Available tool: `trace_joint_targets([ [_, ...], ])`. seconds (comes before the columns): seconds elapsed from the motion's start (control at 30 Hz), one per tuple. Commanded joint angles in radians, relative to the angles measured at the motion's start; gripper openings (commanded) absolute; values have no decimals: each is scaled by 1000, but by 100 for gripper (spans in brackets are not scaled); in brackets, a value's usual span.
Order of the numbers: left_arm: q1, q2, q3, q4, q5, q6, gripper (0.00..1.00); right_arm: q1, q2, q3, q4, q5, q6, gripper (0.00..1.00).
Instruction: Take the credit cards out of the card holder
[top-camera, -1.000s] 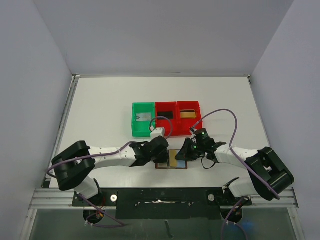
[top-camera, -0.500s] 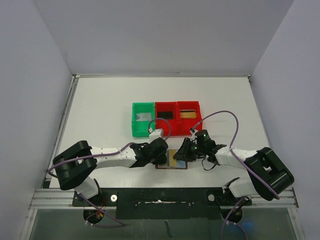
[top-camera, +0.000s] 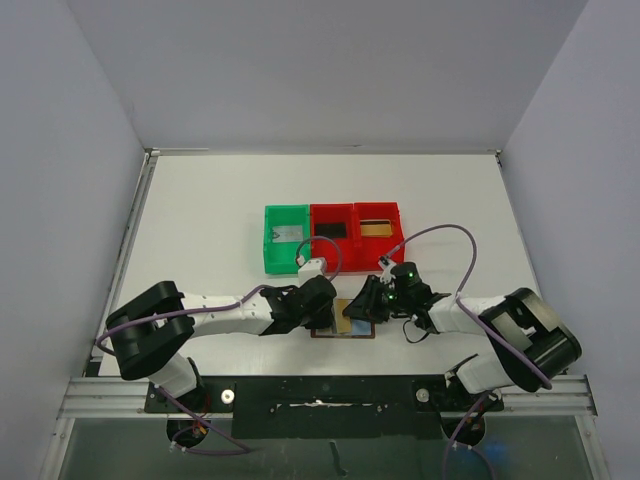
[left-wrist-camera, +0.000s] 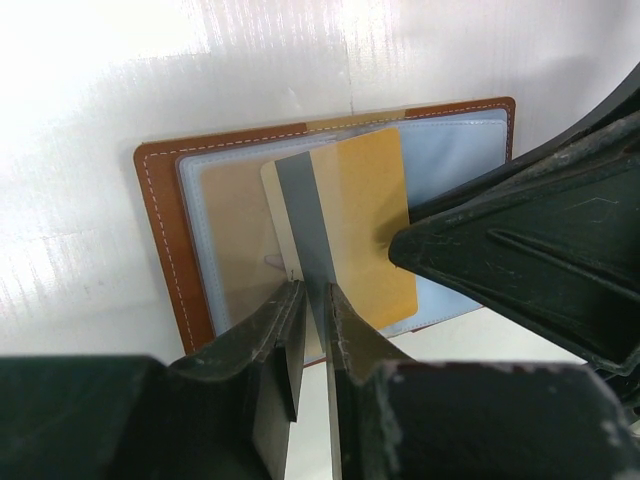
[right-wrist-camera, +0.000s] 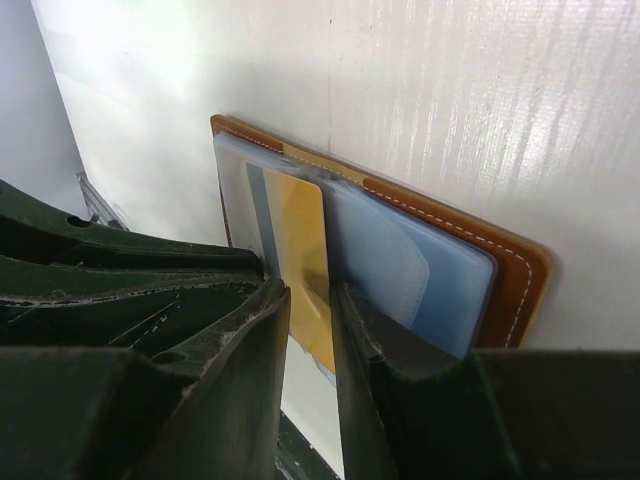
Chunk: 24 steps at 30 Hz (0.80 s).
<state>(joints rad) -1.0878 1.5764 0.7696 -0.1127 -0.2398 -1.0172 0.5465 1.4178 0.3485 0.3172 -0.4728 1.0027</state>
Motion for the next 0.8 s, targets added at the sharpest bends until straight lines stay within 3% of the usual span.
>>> trace_joint_targets([
  [0.0, -6, 35, 8, -36, -20, 0, 13, 10, 27, -33, 81, 14, 10, 26],
  [0.2, -6, 37, 8, -35, -19, -1, 13, 17, 83, -32, 148, -33, -2, 25],
  [0.37, -6, 22, 8, -52, -45, -11, 12, 42, 60, -26, 100, -5, -13, 3],
  [0.6, -6, -14, -11, -53, -70, -24, 12, 0, -80, -61, -23, 47, -34, 3],
  [0.77, -6, -8, -21, 17, -30, 5, 12, -3, -118, -83, -4, 32, -9, 12],
])
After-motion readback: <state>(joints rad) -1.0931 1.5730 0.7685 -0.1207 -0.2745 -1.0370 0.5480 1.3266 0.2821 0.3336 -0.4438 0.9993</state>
